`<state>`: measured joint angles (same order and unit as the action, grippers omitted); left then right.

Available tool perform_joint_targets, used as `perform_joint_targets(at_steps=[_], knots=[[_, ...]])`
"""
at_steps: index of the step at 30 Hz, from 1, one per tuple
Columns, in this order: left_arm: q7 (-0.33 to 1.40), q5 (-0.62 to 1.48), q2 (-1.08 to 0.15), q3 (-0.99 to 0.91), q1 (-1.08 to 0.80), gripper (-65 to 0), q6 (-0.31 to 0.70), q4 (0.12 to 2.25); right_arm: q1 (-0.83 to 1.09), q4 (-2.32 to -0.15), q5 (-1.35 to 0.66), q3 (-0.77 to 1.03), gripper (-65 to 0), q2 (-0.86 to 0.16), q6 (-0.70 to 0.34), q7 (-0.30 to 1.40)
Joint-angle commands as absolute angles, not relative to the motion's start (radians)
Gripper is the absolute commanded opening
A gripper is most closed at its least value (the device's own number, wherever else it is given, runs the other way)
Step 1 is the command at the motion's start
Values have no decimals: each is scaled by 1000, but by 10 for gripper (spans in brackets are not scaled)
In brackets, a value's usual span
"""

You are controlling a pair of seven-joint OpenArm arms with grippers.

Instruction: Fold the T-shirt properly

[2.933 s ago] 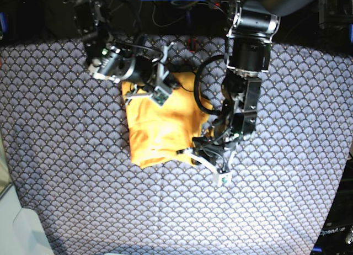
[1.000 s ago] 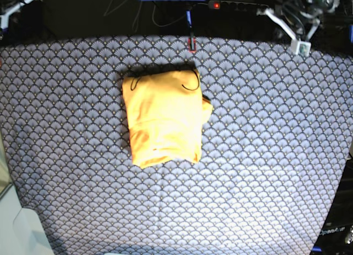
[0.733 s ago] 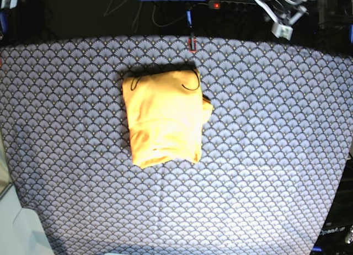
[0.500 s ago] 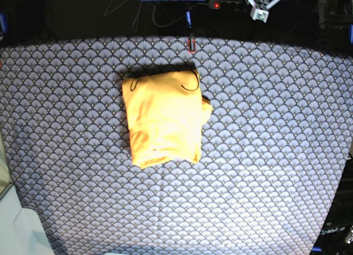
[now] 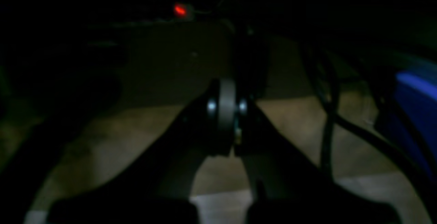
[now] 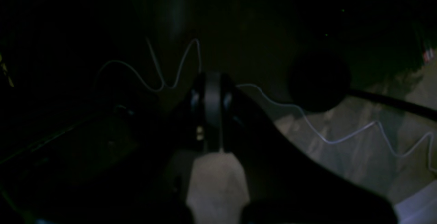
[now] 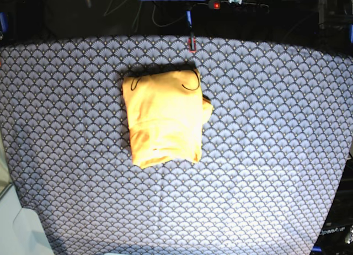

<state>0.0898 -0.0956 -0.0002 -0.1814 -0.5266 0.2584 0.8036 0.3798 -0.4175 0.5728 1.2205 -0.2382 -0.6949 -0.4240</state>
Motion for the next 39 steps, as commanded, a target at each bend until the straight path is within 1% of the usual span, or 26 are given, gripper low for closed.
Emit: perform_joint_targets(at_steps=[1,5,9,12,13,14,15,17,19,22,25,28,29,31,33,37,39], knots=[[59,-96,7,-182,-522,-650,259,763,398,-423,576,1222,-650,-254,-698,-440],[-62,-93,22,-186,-441,-650,252,547,369,-421,610,1221,-650,-254,-698,-435],[-206,-87,28,-189,-328,-650,251,259,358,-409,743,1222,-650,-237,-698,-438],[-335,-85,28,-191,-245,-650,251,53,323,-329,839,1221,-650,-234,-698,-441],[-380,-85,30,-191,-223,-650,249,0,311,-300,892,1221,-650,-239,-698,-441],[-414,-85,30,-191,-209,-650,231,0,297,-277,935,1221,-650,-243,-698,-441],[-444,-85,30,-191,-200,-650,193,0,283,-248,989,1221,-650,-243,-698,-441],[-479,-85,30,-189,-189,-650,104,0,262,-183,1079,1221,-650,-246,-559,-441],[-481,-87,25,-188,-180,-650,56,0,243,-134,1161,1221,-650,-245,-449,-441],[-430,-85,4,-191,-140,-650,44,0,223,-81,1230,1222,-650,-234,-303,-441],[-323,-84,-10,-191,-104,-650,44,0,196,-54,1270,1222,-650,-186,-157,-433],[-275,-84,-16,-191,-79,-650,42,0,188,-53,1313,1222,-650,-119,-50,-432],[-266,-84,-18,-191,-70,-650,33,0,186,-53,1326,1222,-650,-102,-18,-429],[-265,-84,-33,-191,-64,-650,-24,0,165,-54,1333,1222,-650,-76,48,-414],[-262,-84,-39,-191,-62,-650,-73,0,148,-53,1331,1227,-650,-65,88,-404],[-262,-84,-41,-191,-62,-650,-82,0,128,-53,1326,1231,-650,-56,99,-400],[-262,-84,-41,-191,-58,-650,-82,0,125,-53,1297,1231,-650,-56,99,-371]])
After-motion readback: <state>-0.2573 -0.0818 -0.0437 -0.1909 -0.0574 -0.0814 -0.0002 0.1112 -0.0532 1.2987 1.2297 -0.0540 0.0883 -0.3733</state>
